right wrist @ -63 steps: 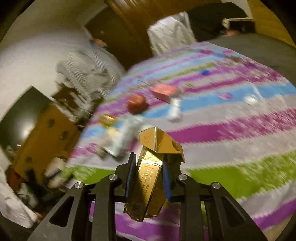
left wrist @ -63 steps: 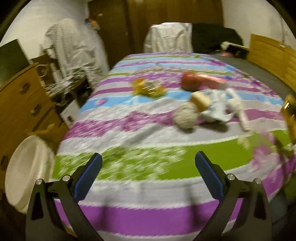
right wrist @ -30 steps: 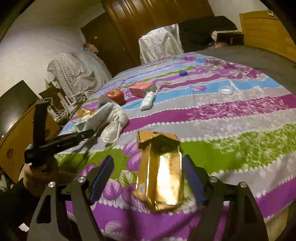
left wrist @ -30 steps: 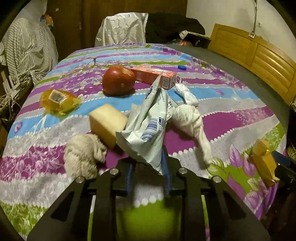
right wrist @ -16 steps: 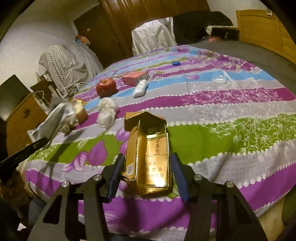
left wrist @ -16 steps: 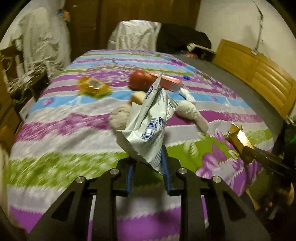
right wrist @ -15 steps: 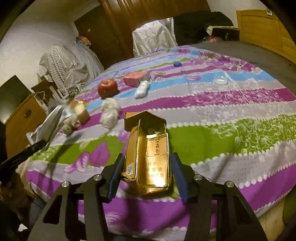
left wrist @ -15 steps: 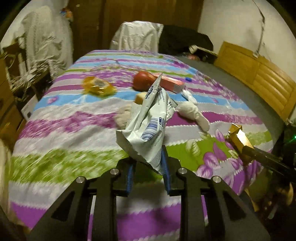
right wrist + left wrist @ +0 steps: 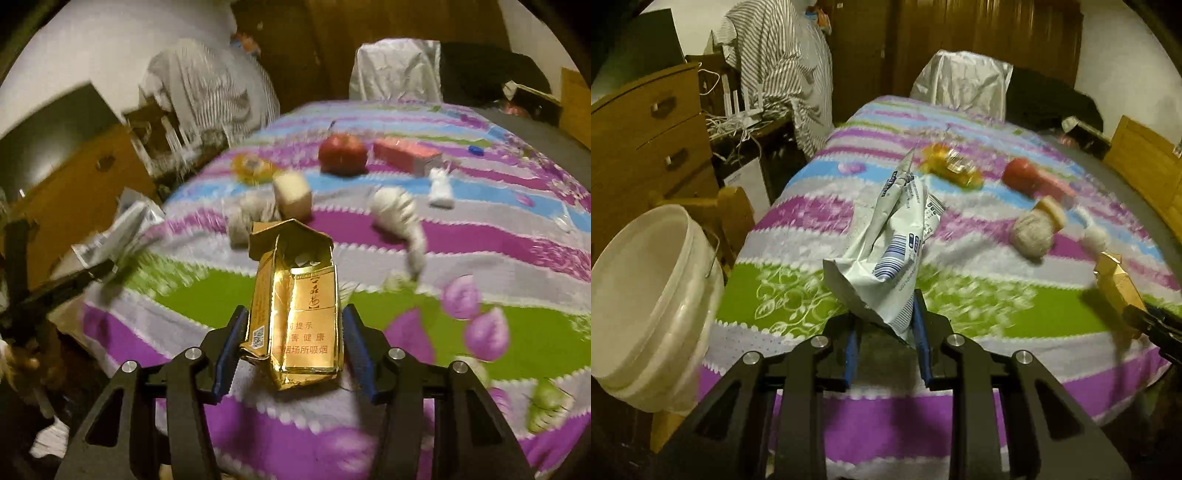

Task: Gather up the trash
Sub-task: 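Carry plastic bag and cigarette box with both tools over the bucket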

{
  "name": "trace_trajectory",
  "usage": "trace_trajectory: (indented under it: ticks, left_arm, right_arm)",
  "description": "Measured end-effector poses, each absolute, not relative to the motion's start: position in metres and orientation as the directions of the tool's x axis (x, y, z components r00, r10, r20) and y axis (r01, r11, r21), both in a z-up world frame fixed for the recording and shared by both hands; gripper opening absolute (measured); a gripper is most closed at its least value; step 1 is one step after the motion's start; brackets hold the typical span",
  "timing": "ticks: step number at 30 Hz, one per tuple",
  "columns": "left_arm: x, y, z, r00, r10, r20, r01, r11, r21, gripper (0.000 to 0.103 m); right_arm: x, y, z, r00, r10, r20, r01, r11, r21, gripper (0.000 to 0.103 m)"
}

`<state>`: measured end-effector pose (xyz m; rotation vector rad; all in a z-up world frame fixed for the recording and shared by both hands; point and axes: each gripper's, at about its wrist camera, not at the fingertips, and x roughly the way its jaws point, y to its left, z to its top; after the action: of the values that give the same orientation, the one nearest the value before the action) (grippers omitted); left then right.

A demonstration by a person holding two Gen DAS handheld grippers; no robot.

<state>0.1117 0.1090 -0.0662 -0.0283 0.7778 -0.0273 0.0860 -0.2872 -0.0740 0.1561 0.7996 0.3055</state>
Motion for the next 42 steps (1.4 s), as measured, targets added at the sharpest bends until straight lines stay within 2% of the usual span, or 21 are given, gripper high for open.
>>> trace_trajectory:
  ticks: [3,5,7,9,14,19,22,23,24,25,30,36,42]
  left_arm:
    - [0.117,0.114,-0.076,0.698,-0.041,-0.715,0.022,0.999,-0.036,0.032]
    - [0.113,0.119,-0.071,0.711,-0.05,-0.701,0.024,0.999,-0.047,0.043]
    - [0.11,0.125,-0.066,0.723,-0.071,-0.688,0.03,0.997,-0.071,0.059]
    - [0.107,0.129,-0.061,0.735,-0.082,-0.673,0.036,0.996,-0.082,0.066]
    - [0.105,0.137,-0.05,0.75,-0.134,-0.647,0.092,0.991,-0.099,0.074]
    - [0.126,0.113,-0.054,0.735,-0.135,-0.665,0.176,0.984,-0.005,0.079]
    - [0.142,0.101,-0.064,0.729,-0.078,-0.681,0.172,0.982,0.072,0.078]
    - [0.147,0.1,-0.068,0.716,-0.061,-0.696,0.165,0.983,0.085,0.073]
    - [0.151,0.1,-0.071,0.701,-0.053,-0.711,0.163,0.983,0.087,0.053]
    - [0.156,0.101,-0.077,0.672,-0.05,-0.738,0.156,0.985,0.075,0.046]
    - [0.146,0.106,-0.071,0.689,-0.036,-0.724,0.093,0.995,0.039,0.045]
    - [0.128,0.111,-0.045,0.703,0.088,-0.706,-0.05,0.996,0.074,0.045]
    - [0.112,0.137,-0.008,0.721,0.191,-0.666,-0.177,0.98,0.089,0.045]
  right_arm:
    - [0.091,-0.272,-0.09,0.642,0.284,-0.712,-0.209,0.958,0.194,0.06]
    - [0.089,-0.273,-0.088,0.641,0.301,-0.706,-0.218,0.954,0.208,0.07]
    - [0.086,-0.277,-0.083,0.65,0.305,-0.696,-0.208,0.952,0.224,0.076]
    - [0.084,-0.284,-0.076,0.668,0.305,-0.679,-0.2,0.952,0.231,0.081]
    - [0.084,-0.302,-0.071,0.667,0.335,-0.665,-0.191,0.94,0.282,0.084]
    - [0.094,-0.298,-0.076,0.633,0.38,-0.674,-0.208,0.923,0.324,0.083]
    - [0.097,-0.289,-0.081,0.618,0.376,-0.691,-0.22,0.926,0.306,0.061]
    - [0.099,-0.287,-0.085,0.602,0.38,-0.702,-0.224,0.924,0.309,0.055]
    - [0.1,-0.286,-0.087,0.598,0.38,-0.706,-0.222,0.925,0.31,0.054]
    - [0.098,-0.287,-0.088,0.606,0.38,-0.699,-0.221,0.924,0.311,0.054]
    - [0.096,-0.291,-0.087,0.615,0.388,-0.686,-0.208,0.919,0.334,0.052]
    - [0.094,-0.284,-0.07,0.626,0.406,-0.666,-0.23,0.912,0.34,0.051]
    - [0.103,-0.242,-0.038,0.621,0.461,-0.634,-0.332,0.887,0.32,0.051]
